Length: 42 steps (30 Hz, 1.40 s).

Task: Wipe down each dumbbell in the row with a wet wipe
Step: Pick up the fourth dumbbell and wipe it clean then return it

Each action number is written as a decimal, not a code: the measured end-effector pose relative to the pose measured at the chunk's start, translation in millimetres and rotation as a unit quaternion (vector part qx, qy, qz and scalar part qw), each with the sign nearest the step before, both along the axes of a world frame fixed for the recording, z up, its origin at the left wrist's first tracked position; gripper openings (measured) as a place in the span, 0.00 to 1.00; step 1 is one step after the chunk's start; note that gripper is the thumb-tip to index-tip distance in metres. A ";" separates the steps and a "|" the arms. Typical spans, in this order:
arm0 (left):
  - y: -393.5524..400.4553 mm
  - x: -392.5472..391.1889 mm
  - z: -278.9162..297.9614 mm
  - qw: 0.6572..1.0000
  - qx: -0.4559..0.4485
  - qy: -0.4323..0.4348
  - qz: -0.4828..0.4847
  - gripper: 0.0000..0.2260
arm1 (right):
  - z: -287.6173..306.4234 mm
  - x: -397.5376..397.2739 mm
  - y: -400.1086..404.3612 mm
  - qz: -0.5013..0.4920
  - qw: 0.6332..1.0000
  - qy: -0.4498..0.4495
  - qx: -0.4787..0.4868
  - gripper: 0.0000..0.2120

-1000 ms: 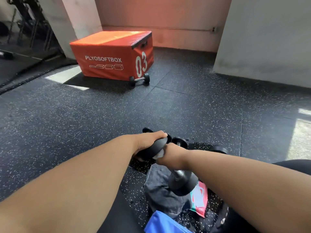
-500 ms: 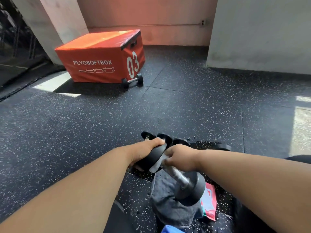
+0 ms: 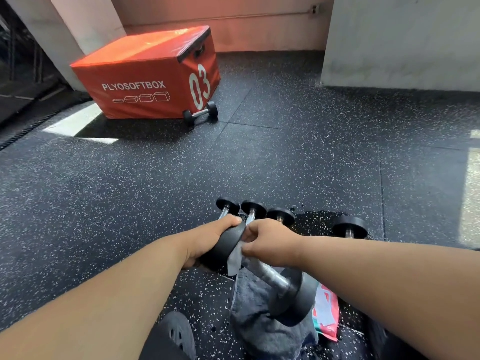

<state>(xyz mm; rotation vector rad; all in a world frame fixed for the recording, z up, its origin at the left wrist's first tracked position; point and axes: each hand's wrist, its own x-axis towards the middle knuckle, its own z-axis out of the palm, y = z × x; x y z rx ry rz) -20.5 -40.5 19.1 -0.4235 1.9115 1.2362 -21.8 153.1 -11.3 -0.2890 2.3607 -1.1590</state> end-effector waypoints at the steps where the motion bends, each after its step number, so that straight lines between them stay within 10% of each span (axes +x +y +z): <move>1: 0.2 -1.6 -0.3 1.000 0.000 -0.005 0.006 0.28 | 0.5 -2.0 1.0 0.012 1.000 -0.007 -0.004 0.05; 22: 11.9 -1.9 7.8 0.999 -0.023 -0.021 0.005 0.29 | -11.1 2.7 -5.3 0.004 0.993 -0.104 -0.056 0.17; 34: 7.7 13.4 10.4 0.999 -0.032 0.001 0.013 0.27 | -8.3 32.8 -29.1 0.007 0.960 0.205 0.192 0.14; 42: 5.2 20.5 13.0 0.999 -0.025 0.009 0.020 0.29 | -21.8 9.5 -22.3 -0.017 0.980 -0.176 -0.091 0.13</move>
